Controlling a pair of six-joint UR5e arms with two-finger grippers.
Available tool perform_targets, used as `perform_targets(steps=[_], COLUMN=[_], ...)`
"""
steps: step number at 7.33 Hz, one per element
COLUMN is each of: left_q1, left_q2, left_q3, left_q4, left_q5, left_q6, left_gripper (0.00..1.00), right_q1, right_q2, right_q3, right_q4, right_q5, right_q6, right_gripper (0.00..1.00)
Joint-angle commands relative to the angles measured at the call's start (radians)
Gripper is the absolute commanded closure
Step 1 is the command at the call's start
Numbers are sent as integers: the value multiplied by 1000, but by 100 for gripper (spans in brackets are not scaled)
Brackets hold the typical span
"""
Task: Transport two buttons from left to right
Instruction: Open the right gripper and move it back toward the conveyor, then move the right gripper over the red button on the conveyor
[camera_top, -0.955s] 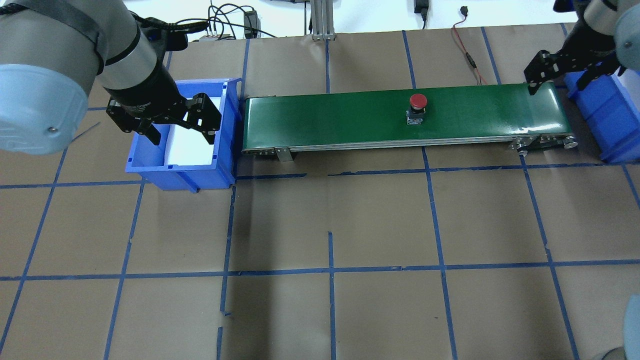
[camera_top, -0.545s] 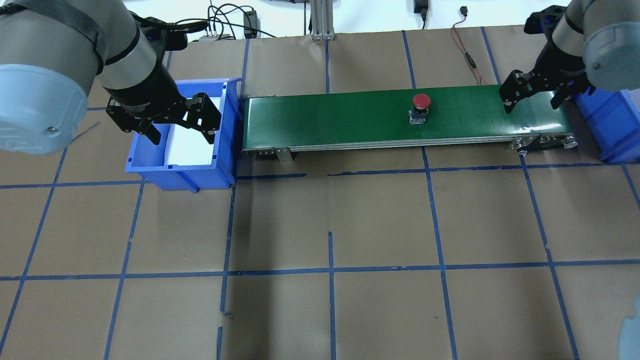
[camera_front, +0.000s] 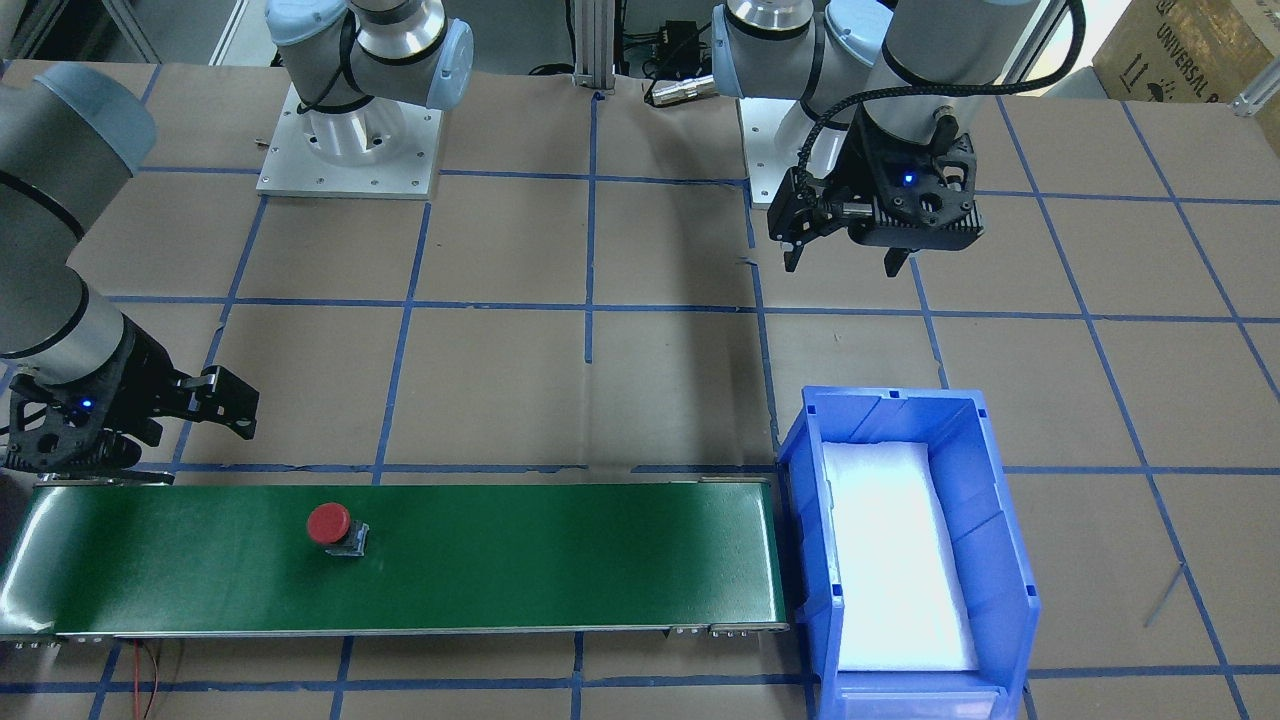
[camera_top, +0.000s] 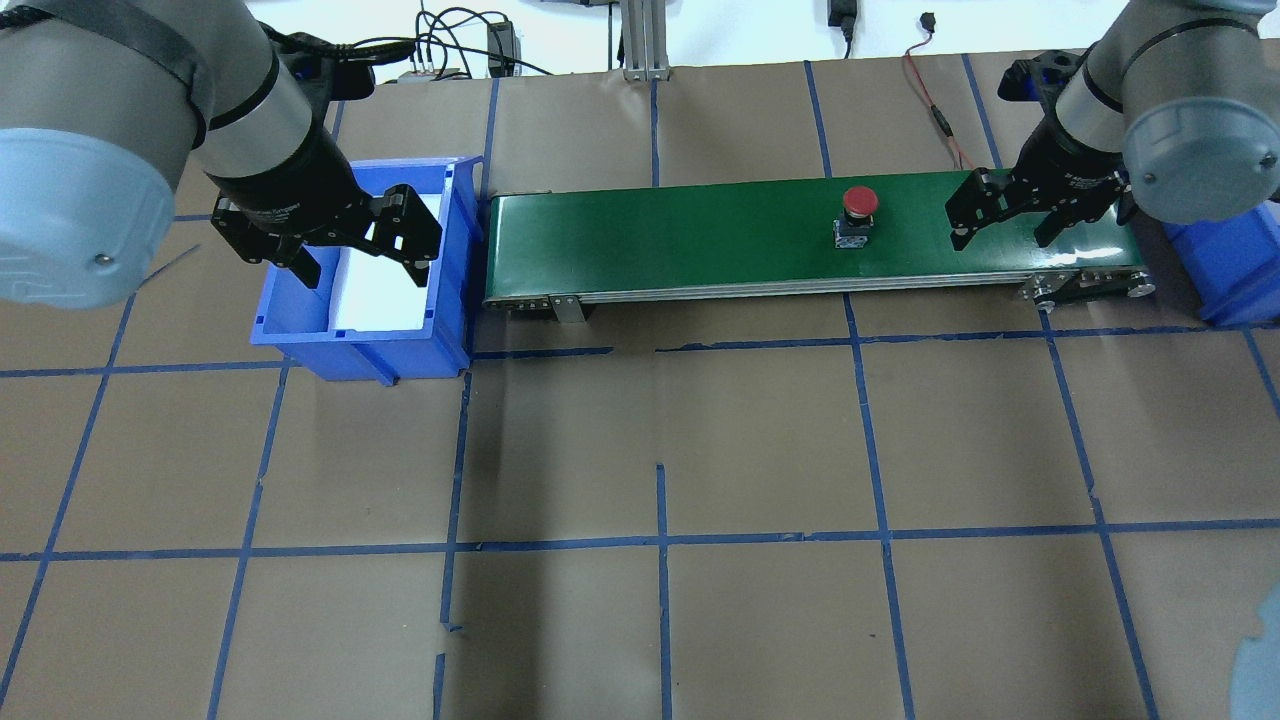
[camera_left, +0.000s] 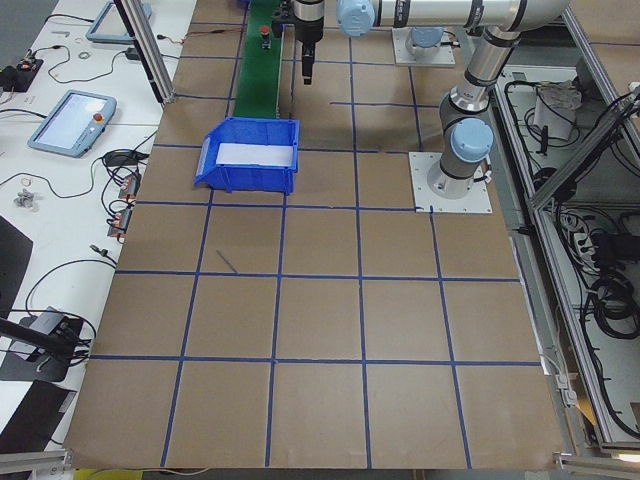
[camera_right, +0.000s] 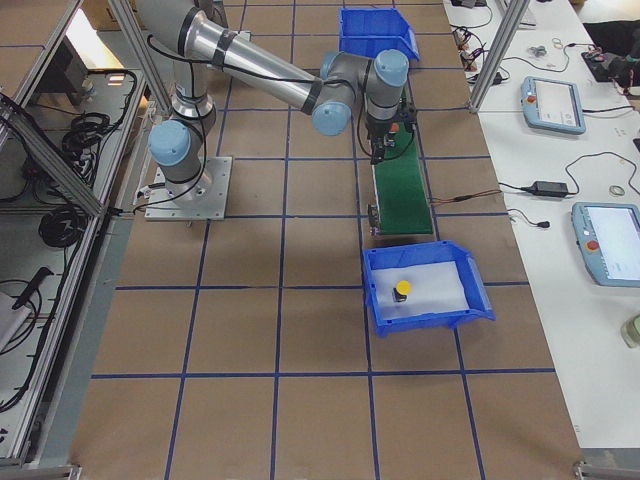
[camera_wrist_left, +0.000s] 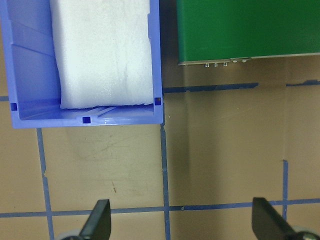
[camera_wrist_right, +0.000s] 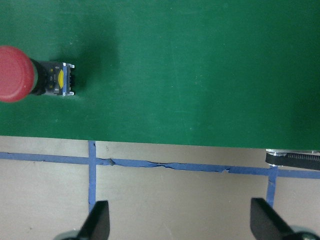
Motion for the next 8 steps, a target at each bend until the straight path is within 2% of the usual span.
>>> perform_targets(steps=[1, 2, 4, 6, 8], left_q1=[1, 1, 1, 1, 1], left_q2=[0, 0, 1, 0, 0], left_q3=[1, -1, -1, -1, -1], left_q4=[0, 0, 0, 0, 0], left_q5=[0, 0, -1, 0, 0], left_q6=[0, 0, 0, 0, 2], left_gripper=[0, 0, 0, 0, 0], right_q1=[0, 0, 59, 65, 65], right_q2=[13, 10, 9, 63, 78], right_q3=[11, 4, -7, -89, -76], right_q4=[-26, -86, -101, -106, -106], right_q5=[-8, -13, -26, -40, -43], right_q6=[25, 37, 42, 31, 42], right_gripper=[0, 4, 1, 0, 0])
